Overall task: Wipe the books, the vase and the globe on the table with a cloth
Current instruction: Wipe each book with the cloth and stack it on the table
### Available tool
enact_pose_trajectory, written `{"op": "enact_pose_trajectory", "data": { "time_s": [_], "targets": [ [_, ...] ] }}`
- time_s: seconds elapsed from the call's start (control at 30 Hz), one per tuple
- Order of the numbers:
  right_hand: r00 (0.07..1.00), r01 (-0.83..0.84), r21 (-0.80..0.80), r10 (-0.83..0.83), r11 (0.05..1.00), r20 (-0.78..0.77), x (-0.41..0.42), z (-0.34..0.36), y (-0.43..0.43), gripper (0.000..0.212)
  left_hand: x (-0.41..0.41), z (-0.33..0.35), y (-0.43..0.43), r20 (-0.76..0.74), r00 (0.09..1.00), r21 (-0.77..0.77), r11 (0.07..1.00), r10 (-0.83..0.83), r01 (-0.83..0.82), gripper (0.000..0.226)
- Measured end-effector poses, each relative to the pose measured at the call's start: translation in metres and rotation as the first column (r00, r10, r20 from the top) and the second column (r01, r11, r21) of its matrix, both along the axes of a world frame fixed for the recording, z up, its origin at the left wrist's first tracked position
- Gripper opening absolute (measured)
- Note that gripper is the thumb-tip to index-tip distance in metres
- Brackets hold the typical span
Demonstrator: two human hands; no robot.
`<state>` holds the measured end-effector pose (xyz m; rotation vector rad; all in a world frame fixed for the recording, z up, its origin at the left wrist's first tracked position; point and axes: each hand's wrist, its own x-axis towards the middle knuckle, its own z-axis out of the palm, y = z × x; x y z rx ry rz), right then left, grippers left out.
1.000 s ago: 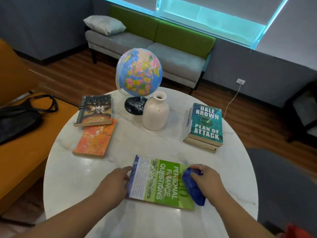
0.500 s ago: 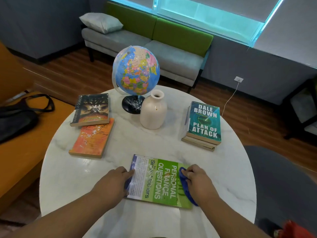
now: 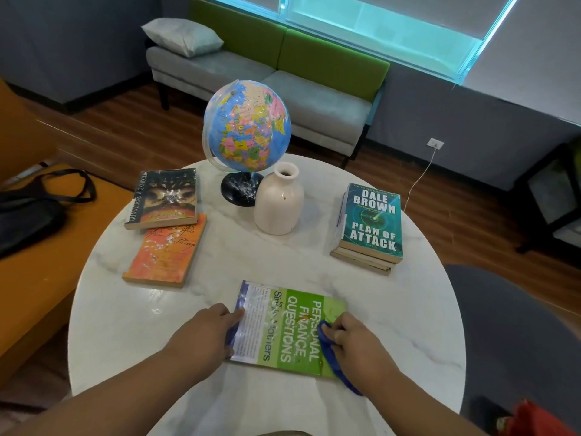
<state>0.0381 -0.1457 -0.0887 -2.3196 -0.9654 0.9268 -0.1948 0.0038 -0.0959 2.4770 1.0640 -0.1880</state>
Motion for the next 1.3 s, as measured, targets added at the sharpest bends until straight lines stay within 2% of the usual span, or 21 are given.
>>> {"op": "enact_pose_trajectory", "data": {
  "time_s": [0.03, 0.1, 0.13, 0.2, 0.27, 0.3, 0.37, 0.43, 0.53, 0.6, 0.73, 0.87, 0.9, 0.93, 1.0, 1.03, 1.07, 1.13, 1.2, 1.23, 1.3],
  "targets": [
    [1.0, 0.016, 0.006, -0.016, 1.0, -0.008, 0.003, 0.0, -0.002, 0.028, 0.0, 0.0, 0.0, 0.004, 1.0, -0.004, 1.0, 0.002, -0.002, 0.072],
    [0.997, 0.048, 0.011, -0.049, 0.999, 0.063, 0.005, 0.002, -0.002, 0.024, 0.0, 0.001, 0.0, 0.007, 1.0, -0.004, 1.0, 0.001, -0.001, 0.072],
    [0.993, 0.012, 0.001, -0.012, 1.0, 0.117, 0.003, 0.003, -0.002, 0.023, 0.0, 0.0, 0.0, 0.004, 1.0, -0.005, 1.0, 0.0, 0.0, 0.071],
    [0.947, -0.195, -0.054, 0.203, 0.979, 0.248, -0.009, 0.003, -0.006, 0.014, 0.0, 0.001, 0.0, -0.001, 1.0, -0.007, 1.0, 0.001, -0.001, 0.071],
    [0.884, -0.352, -0.11, 0.369, 0.93, 0.288, -0.015, 0.003, -0.014, 0.025, 0.0, 0.001, 0.0, 0.0, 1.0, 0.001, 1.0, -0.006, 0.006, 0.071],
    [0.886, -0.354, -0.108, 0.37, 0.929, 0.279, -0.013, 0.002, -0.016, 0.028, 0.0, 0.001, 0.0, 0.003, 1.0, 0.003, 1.0, -0.01, 0.01, 0.071],
    [0.926, -0.261, -0.068, 0.27, 0.963, 0.264, -0.005, 0.001, -0.017, 0.029, 0.0, 0.002, 0.0, 0.008, 1.0, -0.003, 1.0, -0.005, 0.005, 0.071],
    [0.923, -0.225, -0.062, 0.233, 0.972, 0.306, -0.006, 0.0, -0.016, 0.028, 0.0, 0.001, 0.0, 0.008, 1.0, -0.011, 1.0, -0.001, 0.001, 0.072],
    [0.874, -0.356, -0.092, 0.366, 0.93, 0.32, -0.018, 0.0, -0.019, 0.028, -0.001, 0.0, -0.001, 0.011, 1.0, -0.017, 1.0, 0.004, -0.004, 0.073],
    [0.874, -0.377, -0.066, 0.378, 0.924, 0.305, -0.019, -0.001, -0.021, 0.024, -0.001, 0.0, -0.001, 0.011, 1.0, -0.014, 1.0, 0.003, -0.002, 0.073],
    [0.931, -0.15, -0.039, 0.154, 0.988, 0.331, -0.005, -0.004, -0.02, 0.015, 0.001, 0.0, -0.003, 0.007, 1.0, -0.012, 1.0, -0.001, 0.001, 0.072],
    [0.914, -0.29, -0.054, 0.294, 0.955, 0.279, -0.019, -0.007, -0.017, 0.022, -0.001, -0.001, -0.003, 0.015, 1.0, -0.008, 1.0, 0.007, -0.006, 0.072],
    [0.928, -0.278, -0.055, 0.283, 0.959, 0.242, -0.018, -0.006, -0.014, 0.02, -0.001, -0.001, -0.003, 0.017, 1.0, -0.006, 1.0, 0.008, -0.008, 0.072],
    [0.924, -0.26, -0.057, 0.266, 0.964, 0.274, -0.012, -0.005, -0.011, 0.017, -0.001, -0.001, -0.003, 0.016, 1.0, -0.005, 1.0, 0.007, -0.006, 0.072],
    [0.967, -0.139, 0.0, 0.136, 0.99, 0.216, -0.004, -0.005, -0.004, 0.018, -0.001, -0.001, -0.003, 0.014, 1.0, -0.004, 1.0, 0.003, -0.003, 0.073],
    [0.968, -0.137, -0.008, 0.136, 0.991, 0.213, -0.003, -0.004, -0.003, 0.018, -0.001, -0.001, -0.003, 0.012, 1.0, -0.004, 1.0, 0.003, -0.003, 0.073],
    [0.95, -0.193, -0.041, 0.197, 0.98, 0.243, -0.006, -0.004, -0.003, 0.015, -0.001, -0.001, -0.003, 0.01, 1.0, -0.003, 1.0, 0.004, -0.003, 0.073],
    [0.934, -0.28, -0.09, 0.293, 0.956, 0.206, -0.016, -0.007, -0.005, 0.011, -0.001, -0.001, -0.004, 0.009, 1.0, -0.006, 1.0, 0.005, -0.005, 0.074],
    [0.919, -0.306, -0.127, 0.327, 0.944, 0.22, -0.015, -0.004, -0.007, 0.01, -0.001, -0.001, -0.003, 0.011, 1.0, -0.017, 1.0, 0.008, -0.007, 0.074],
    [0.912, -0.287, -0.087, 0.3, 0.954, 0.279, -0.009, -0.007, -0.008, 0.017, -0.001, -0.001, -0.003, 0.011, 1.0, -0.022, 1.0, 0.008, -0.007, 0.074],
    [0.946, -0.189, -0.061, 0.198, 0.98, 0.258, -0.003, -0.006, -0.004, 0.016, -0.001, 0.0, -0.003, 0.008, 1.0, -0.025, 1.0, 0.007, -0.007, 0.074]
  ]
}}
